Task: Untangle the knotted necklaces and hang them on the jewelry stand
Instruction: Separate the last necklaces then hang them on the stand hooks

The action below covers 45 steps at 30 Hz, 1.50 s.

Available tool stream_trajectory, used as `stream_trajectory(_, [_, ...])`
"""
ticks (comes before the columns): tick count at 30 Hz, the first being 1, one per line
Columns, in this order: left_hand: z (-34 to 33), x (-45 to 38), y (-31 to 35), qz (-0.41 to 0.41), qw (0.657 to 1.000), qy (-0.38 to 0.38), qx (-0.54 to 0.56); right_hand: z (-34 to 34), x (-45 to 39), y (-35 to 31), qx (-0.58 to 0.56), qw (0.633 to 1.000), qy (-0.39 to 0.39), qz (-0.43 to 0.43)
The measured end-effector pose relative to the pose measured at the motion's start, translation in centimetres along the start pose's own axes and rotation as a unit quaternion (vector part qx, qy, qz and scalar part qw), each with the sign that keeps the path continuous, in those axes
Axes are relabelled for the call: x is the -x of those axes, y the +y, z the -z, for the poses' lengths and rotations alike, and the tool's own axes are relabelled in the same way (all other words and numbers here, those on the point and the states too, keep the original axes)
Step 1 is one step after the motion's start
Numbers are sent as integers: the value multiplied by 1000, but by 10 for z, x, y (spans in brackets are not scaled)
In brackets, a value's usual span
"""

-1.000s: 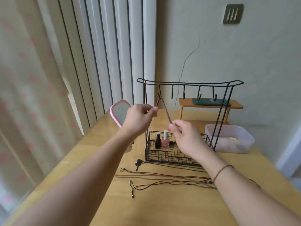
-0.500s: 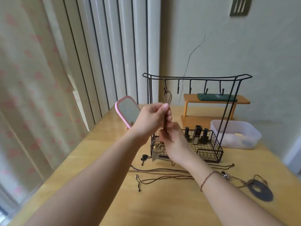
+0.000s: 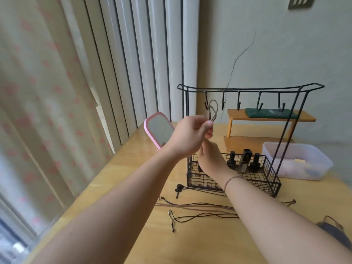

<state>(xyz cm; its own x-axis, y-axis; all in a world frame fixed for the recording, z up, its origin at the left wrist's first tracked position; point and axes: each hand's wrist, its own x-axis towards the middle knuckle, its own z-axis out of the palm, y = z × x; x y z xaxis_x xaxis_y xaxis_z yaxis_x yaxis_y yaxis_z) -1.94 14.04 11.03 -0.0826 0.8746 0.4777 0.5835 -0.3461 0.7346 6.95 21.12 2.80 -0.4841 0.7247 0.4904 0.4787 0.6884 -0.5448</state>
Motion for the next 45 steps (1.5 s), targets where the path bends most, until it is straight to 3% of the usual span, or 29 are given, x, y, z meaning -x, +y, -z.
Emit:
stream_trajectory(3, [-4,5,-24,80,997,7,1,-17,5,11,61,990,-120,-43])
stream_trajectory(5, [-10,7,-32,100,994,26,44,-20,7,16,57,985,-148,-71])
stream_trajectory(8, [-14,5,-31,68,990,69,106,-14,8,16,16,988,-124,-87])
stream_trajectory(15, [-14,0,-9,-54,973,114,191,2,8,5,-22,1000,-8,-18])
stream_trajectory(23, [-20,-15,0,18,958,149,242,9,8,6,-21,999,-25,-28])
stream_trajectory(32, [-32,-12,-18,48,970,137,194,5,16,17,20,993,-86,-76])
stream_trajectory(45, [-33,-19,-5,36,946,193,259,10,16,16,15,995,-79,-53])
